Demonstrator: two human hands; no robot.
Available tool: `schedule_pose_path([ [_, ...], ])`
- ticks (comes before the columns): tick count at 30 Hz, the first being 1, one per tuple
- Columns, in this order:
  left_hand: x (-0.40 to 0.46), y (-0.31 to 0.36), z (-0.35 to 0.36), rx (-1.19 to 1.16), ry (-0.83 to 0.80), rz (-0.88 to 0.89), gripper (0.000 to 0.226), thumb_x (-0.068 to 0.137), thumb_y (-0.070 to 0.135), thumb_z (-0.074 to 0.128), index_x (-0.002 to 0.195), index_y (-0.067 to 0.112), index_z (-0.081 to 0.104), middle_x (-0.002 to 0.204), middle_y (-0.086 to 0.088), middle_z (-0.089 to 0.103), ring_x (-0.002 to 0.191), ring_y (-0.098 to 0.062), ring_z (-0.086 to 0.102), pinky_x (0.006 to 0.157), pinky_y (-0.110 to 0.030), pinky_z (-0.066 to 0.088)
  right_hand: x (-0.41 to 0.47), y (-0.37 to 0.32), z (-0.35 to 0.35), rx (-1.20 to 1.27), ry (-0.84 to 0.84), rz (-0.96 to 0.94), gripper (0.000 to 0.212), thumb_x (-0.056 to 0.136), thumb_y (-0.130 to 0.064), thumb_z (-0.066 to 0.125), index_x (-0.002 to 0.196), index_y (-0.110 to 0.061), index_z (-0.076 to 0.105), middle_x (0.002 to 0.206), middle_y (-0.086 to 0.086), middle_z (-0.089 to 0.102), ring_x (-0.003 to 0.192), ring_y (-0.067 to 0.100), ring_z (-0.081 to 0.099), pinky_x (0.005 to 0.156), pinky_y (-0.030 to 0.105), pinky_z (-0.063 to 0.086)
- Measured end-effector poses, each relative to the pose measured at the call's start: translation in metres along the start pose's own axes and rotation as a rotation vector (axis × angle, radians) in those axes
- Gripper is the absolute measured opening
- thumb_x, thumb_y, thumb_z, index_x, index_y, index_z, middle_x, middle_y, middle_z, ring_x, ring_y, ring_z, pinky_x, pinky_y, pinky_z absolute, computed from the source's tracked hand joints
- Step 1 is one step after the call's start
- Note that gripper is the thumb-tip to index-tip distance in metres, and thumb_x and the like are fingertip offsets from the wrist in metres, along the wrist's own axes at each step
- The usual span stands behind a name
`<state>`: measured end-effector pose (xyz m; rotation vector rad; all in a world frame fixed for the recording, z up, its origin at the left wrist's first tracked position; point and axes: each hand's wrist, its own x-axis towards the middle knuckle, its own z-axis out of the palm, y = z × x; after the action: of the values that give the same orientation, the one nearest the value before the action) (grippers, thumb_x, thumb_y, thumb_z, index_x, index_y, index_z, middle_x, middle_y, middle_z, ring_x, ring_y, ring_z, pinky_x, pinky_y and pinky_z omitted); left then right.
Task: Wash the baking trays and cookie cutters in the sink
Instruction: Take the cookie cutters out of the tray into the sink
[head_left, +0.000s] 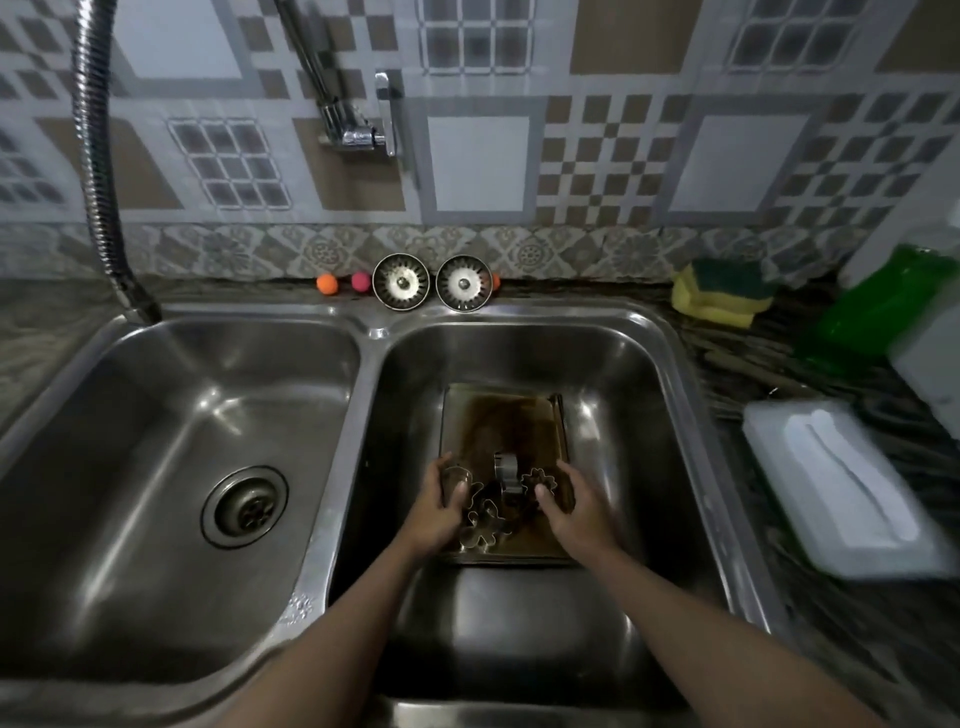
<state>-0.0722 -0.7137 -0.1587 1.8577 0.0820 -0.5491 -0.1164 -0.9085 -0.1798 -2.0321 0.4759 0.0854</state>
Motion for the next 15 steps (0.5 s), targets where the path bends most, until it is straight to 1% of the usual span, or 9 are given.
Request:
schedule_pose_path([
  [3, 0.008, -0.007, 0.007, -0.027, -0.011, -0.002, 0.045, 0.098, 0.016, 0.046, 0.134, 0.034, 0.027, 0.139, -0.005, 0.041, 0.127, -0.017, 0.042, 0.097, -0.026, 0.040, 0.011, 0.004, 0.002, -0.017, 0.009, 0.027, 0.055, 0.093, -0.037, 0.057, 0.141, -0.019, 0.040, 0.147, 0.006, 0.038, 0.135, 0.023, 0.035, 0.101, 0.030, 0.032],
  [5, 0.009, -0.008, 0.010, -0.035, -0.017, -0.004, 0.046, 0.098, 0.017, 0.046, 0.133, 0.038, 0.025, 0.140, -0.004, 0.038, 0.127, -0.018, 0.042, 0.090, -0.023, 0.043, 0.015, 0.008, 0.001, -0.051, -0.003, 0.069, 0.055, 0.092, -0.043, 0.055, 0.141, -0.024, 0.039, 0.147, 0.007, 0.036, 0.135, 0.026, 0.033, 0.102, 0.037, 0.034],
  [6, 0.009, -0.007, 0.010, -0.038, -0.030, -0.013, 0.049, 0.098, 0.017, 0.046, 0.136, 0.037, 0.024, 0.142, -0.004, 0.036, 0.127, -0.018, 0.041, 0.090, -0.024, 0.044, 0.017, 0.008, -0.002, -0.073, -0.016, 0.091, 0.056, 0.091, -0.047, 0.054, 0.141, -0.027, 0.038, 0.146, 0.008, 0.035, 0.134, 0.027, 0.032, 0.103, 0.040, 0.035],
  [8, 0.010, -0.007, 0.007, -0.046, -0.062, -0.039, 0.056, 0.096, 0.023, 0.050, 0.141, 0.037, 0.019, 0.145, -0.006, 0.035, 0.128, -0.022, 0.041, 0.099, -0.035, 0.045, 0.019, 0.008, -0.007, -0.129, -0.061, 0.122, 0.058, 0.089, -0.054, 0.052, 0.141, -0.031, 0.037, 0.145, 0.009, 0.033, 0.133, 0.029, 0.032, 0.105, 0.044, 0.037],
  [10, 0.010, -0.005, 0.004, -0.009, -0.095, -0.077, 0.070, 0.089, 0.037, 0.060, 0.143, 0.039, 0.016, 0.146, -0.006, 0.035, 0.131, -0.026, 0.040, 0.105, -0.047, 0.041, 0.020, 0.002, -0.012, -0.195, -0.088, 0.096, 0.063, 0.088, -0.056, 0.053, 0.142, -0.029, 0.036, 0.146, 0.007, 0.033, 0.136, 0.028, 0.028, 0.107, 0.045, 0.035],
  [12, 0.007, -0.002, 0.000, 0.131, -0.090, -0.091, 0.092, 0.071, 0.059, 0.068, 0.143, 0.042, 0.013, 0.151, -0.004, 0.031, 0.137, -0.028, 0.033, 0.108, -0.051, 0.038, 0.020, -0.007, -0.019, -0.241, -0.072, -0.023, 0.069, 0.085, -0.055, 0.058, 0.143, -0.027, 0.035, 0.147, 0.003, 0.034, 0.138, 0.024, 0.023, 0.107, 0.042, 0.032],
  [13, 0.005, -0.001, -0.002, 0.236, -0.082, -0.077, 0.104, 0.062, 0.068, 0.070, 0.144, 0.042, 0.011, 0.154, -0.003, 0.023, 0.141, -0.029, 0.024, 0.110, -0.051, 0.034, 0.020, -0.011, -0.021, -0.260, -0.088, -0.090, 0.073, 0.082, -0.056, 0.062, 0.144, -0.028, 0.034, 0.149, 0.000, 0.033, 0.139, 0.023, 0.021, 0.107, 0.041, 0.031],
  [14, 0.002, 0.001, -0.002, 0.332, -0.079, -0.048, 0.113, 0.058, 0.069, 0.072, 0.146, 0.039, 0.008, 0.157, -0.003, 0.015, 0.144, -0.029, 0.015, 0.113, -0.052, 0.029, 0.019, -0.015, -0.024, -0.288, -0.140, -0.149, 0.080, 0.078, -0.057, 0.066, 0.145, -0.031, 0.030, 0.151, -0.002, 0.029, 0.140, 0.022, 0.018, 0.108, 0.041, 0.030],
  [15, -0.001, 0.001, -0.002, 0.417, -0.088, -0.002, 0.118, 0.058, 0.064, 0.076, 0.148, 0.034, 0.006, 0.159, -0.002, 0.007, 0.145, -0.029, 0.007, 0.115, -0.051, 0.024, 0.020, -0.018, -0.025, -0.334, -0.226, -0.187, 0.089, 0.073, -0.058, 0.070, 0.147, -0.034, 0.025, 0.154, -0.005, 0.023, 0.141, 0.022, 0.015, 0.110, 0.043, 0.027],
])
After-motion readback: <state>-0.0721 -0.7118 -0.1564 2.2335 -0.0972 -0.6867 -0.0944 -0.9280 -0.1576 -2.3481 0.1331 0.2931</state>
